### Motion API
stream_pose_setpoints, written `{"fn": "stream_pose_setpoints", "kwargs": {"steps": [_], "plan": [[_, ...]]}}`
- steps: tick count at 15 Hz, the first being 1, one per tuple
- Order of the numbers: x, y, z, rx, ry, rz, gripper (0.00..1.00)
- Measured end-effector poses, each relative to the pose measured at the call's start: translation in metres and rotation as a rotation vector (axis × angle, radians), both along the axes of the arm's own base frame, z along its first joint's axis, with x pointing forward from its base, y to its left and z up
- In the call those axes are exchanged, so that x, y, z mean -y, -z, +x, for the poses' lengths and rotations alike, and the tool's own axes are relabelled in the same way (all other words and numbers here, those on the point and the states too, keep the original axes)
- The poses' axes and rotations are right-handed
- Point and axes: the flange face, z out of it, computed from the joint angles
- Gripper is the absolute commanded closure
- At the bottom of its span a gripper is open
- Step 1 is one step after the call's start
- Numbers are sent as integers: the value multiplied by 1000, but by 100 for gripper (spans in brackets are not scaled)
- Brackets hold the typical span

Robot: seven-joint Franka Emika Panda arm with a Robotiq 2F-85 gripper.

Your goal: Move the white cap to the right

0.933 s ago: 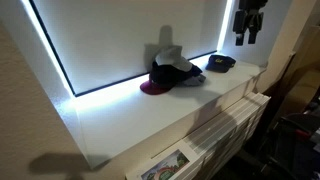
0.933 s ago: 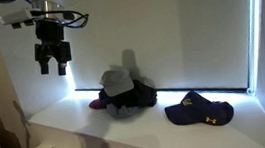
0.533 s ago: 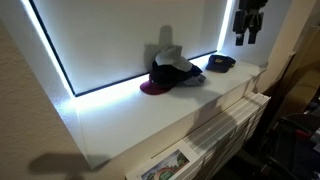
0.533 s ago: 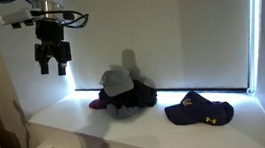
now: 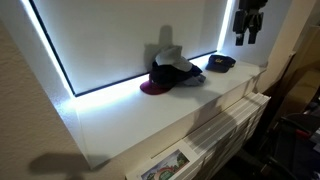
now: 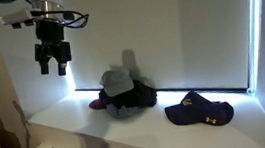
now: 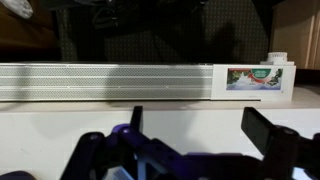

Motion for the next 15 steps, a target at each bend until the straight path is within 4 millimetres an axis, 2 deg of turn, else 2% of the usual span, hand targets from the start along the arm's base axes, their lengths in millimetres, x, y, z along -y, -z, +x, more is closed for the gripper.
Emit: {"fn": "stream_pose_setpoints", "kwargs": {"steps": [4, 6, 8, 10, 11, 13, 15], "plan": [[-1, 0, 0, -1, 7, -2, 0], [-4, -9, 10, 59, 49, -23, 0], [-14, -32, 34, 184, 88, -61, 0], [-34, -55, 64, 304, 121, -103, 0], [-45, -61, 79, 343, 134, -124, 0], [-65, -61, 105, 386, 152, -169, 0], [-78, -57, 122, 396, 170, -209, 0]]}}
